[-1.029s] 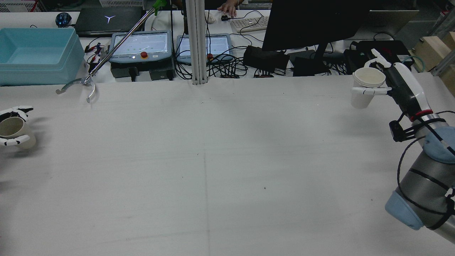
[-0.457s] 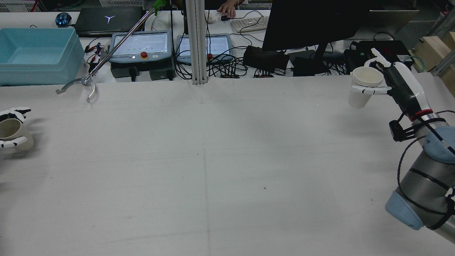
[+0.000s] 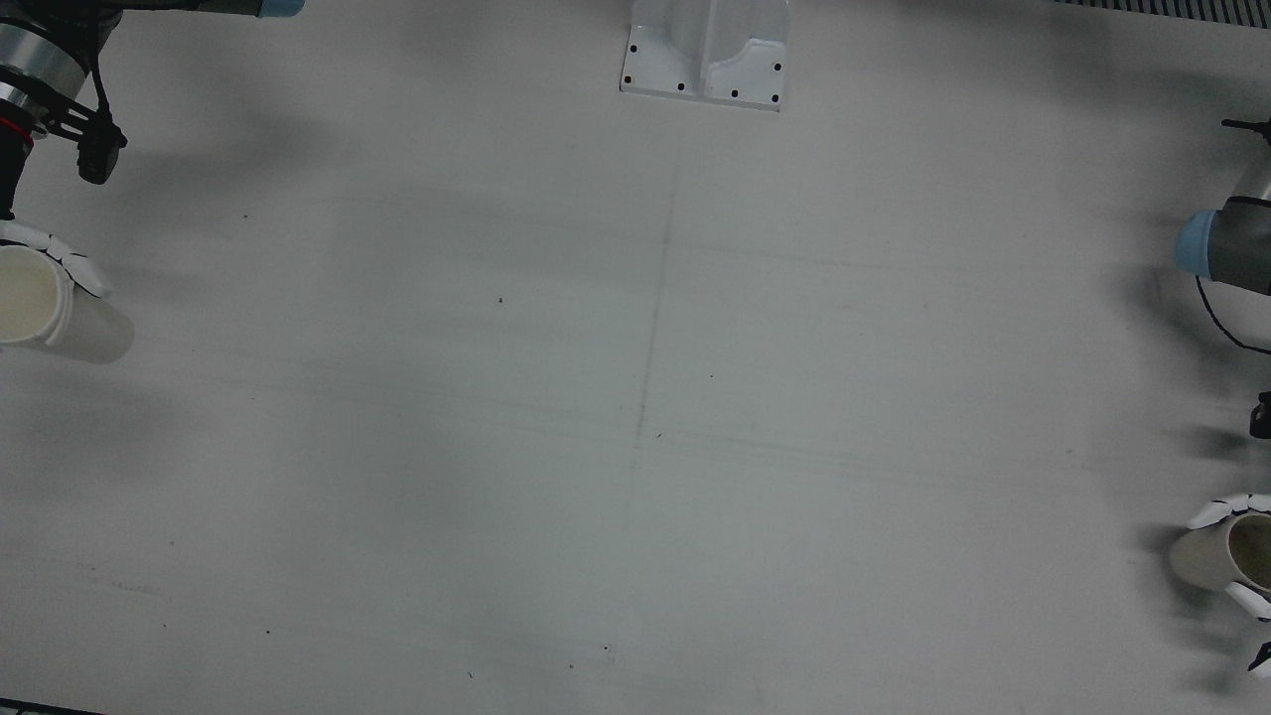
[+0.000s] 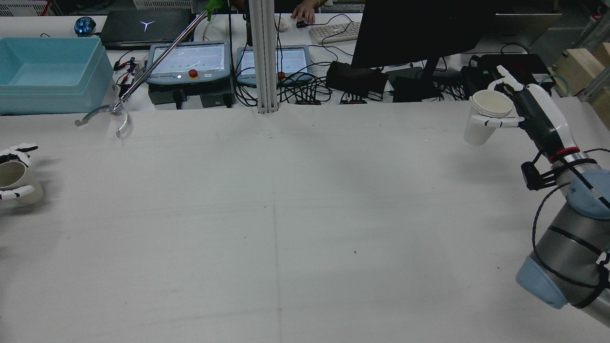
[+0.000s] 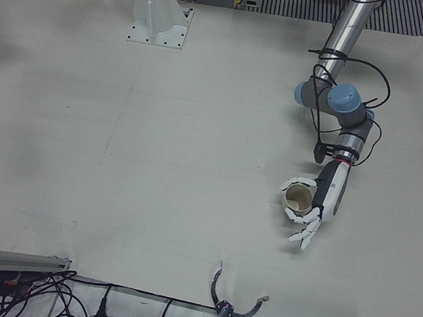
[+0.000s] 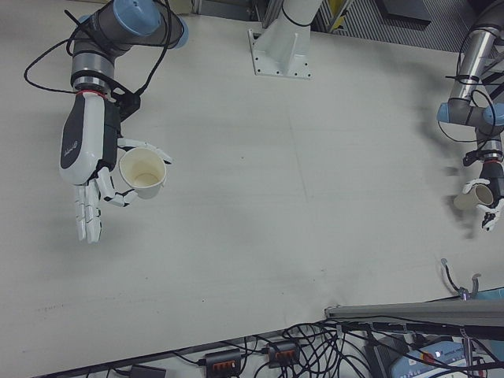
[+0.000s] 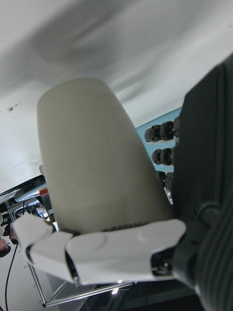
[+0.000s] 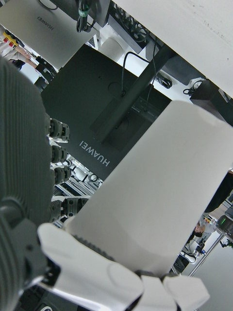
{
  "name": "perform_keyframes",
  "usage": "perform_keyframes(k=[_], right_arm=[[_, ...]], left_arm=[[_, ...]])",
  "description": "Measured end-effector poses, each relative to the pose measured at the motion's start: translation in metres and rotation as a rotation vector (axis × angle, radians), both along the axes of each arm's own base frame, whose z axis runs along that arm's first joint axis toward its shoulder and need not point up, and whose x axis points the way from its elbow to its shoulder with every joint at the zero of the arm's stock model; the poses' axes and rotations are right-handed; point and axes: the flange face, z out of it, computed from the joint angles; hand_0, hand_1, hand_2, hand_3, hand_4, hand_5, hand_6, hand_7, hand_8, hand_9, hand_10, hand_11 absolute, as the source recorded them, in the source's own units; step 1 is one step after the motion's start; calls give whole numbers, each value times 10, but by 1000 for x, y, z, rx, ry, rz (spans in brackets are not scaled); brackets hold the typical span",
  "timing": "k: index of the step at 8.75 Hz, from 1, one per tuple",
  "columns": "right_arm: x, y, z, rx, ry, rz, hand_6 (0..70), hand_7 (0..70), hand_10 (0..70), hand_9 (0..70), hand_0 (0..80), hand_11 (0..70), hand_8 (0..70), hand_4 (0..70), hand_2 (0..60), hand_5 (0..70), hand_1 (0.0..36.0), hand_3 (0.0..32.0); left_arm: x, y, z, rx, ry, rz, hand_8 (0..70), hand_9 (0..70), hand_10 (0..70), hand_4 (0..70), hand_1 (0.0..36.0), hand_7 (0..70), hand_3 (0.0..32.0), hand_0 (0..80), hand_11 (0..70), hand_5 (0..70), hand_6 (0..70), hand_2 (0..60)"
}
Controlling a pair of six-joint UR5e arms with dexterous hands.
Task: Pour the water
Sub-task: 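Lower the left hand's cup onto the table near the left arm, then lower the right hand's cup onto the table at its original spot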
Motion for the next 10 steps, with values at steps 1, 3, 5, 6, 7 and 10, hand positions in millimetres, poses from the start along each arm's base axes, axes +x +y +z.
perform_keyframes(k=[1,3,5,6,7,10], right_arm=[[0,0,0,0,0,0,36,72,45,55,439,73,21,174,190,617,113,0],[0,0,-1,1,-1,0,36,72,45,55,440,74,21,175,196,618,114,0],[0,0,-1,1,-1,1,35,71,46,55,442,74,22,175,197,620,116,0],[1,0,-1,2,-2,2,34,70,46,55,442,74,22,175,198,621,116,0],[1,0,-1,2,-2,2,34,69,46,55,441,75,22,175,199,620,116,0],[-3,-1,8,-11,10,-2,33,69,57,74,424,89,35,171,208,604,109,0]], left_arm=[[-1,2,2,0,-1,-1,3,16,57,207,142,138,0,540,101,259,66,0],[-3,4,4,7,-9,-2,2,14,61,201,136,138,0,541,107,266,64,0],[-4,5,3,12,-11,-4,0,4,51,142,132,91,0,546,94,126,35,0],[-6,7,4,13,-11,-4,0,0,44,103,132,39,58,551,86,66,4,0],[-9,11,5,14,-10,-7,0,0,17,82,130,0,86,558,47,0,0,0],[-33,35,15,14,10,-65,0,0,5,67,88,0,72,523,26,0,0,0]])
